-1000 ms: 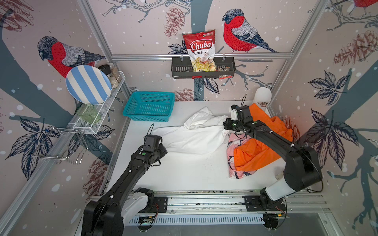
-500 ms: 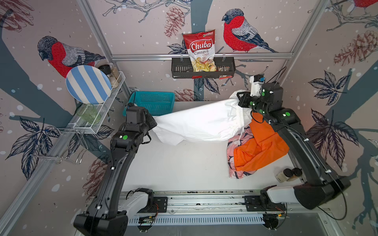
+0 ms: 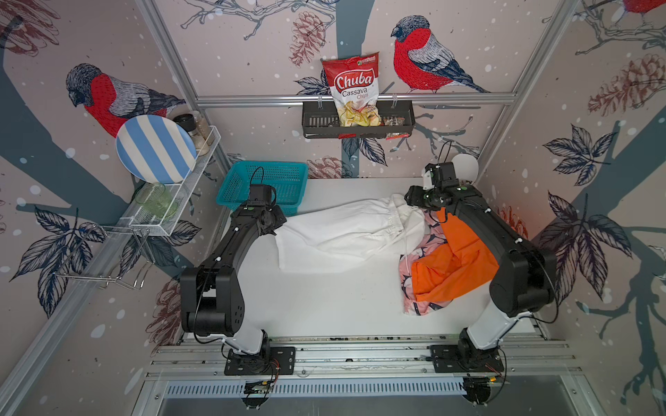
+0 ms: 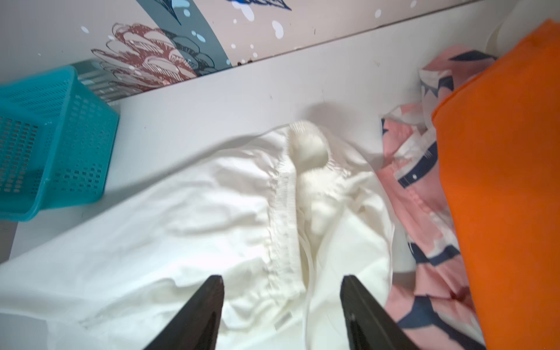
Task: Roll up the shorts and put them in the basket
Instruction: Flatten out the shorts at the center of the board.
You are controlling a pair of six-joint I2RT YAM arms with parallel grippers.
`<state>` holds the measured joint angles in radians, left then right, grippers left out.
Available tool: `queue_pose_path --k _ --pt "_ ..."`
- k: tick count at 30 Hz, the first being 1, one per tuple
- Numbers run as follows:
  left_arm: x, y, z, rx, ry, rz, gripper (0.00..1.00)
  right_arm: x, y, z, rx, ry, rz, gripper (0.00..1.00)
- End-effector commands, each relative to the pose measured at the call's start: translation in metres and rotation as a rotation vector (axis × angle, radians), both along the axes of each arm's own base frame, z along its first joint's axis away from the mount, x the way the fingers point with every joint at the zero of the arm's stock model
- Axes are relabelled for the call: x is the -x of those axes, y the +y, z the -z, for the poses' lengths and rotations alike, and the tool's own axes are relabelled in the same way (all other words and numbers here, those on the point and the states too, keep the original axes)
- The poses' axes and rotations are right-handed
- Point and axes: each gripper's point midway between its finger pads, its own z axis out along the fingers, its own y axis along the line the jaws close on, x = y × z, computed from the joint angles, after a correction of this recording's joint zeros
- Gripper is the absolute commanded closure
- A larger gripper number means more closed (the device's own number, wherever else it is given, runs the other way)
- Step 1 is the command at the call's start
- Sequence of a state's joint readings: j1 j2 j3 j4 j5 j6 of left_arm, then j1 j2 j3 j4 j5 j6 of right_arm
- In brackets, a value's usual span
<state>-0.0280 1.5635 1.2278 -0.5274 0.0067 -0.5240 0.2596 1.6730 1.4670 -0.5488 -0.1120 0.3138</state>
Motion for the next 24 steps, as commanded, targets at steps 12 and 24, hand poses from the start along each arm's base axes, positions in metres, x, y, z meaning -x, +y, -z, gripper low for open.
queue_pose_path --k 12,24 --pt "0.045 0.002 0.033 0.001 0.052 -0.005 0.37 0.006 0.024 0.055 -0.066 0.037 -0.167 0.3" --pt "0.072 -0.001 0.111 0.026 0.215 -0.012 0.4 -0.012 0.031 0.11 -0.03 0.153 -0.221 0.3"
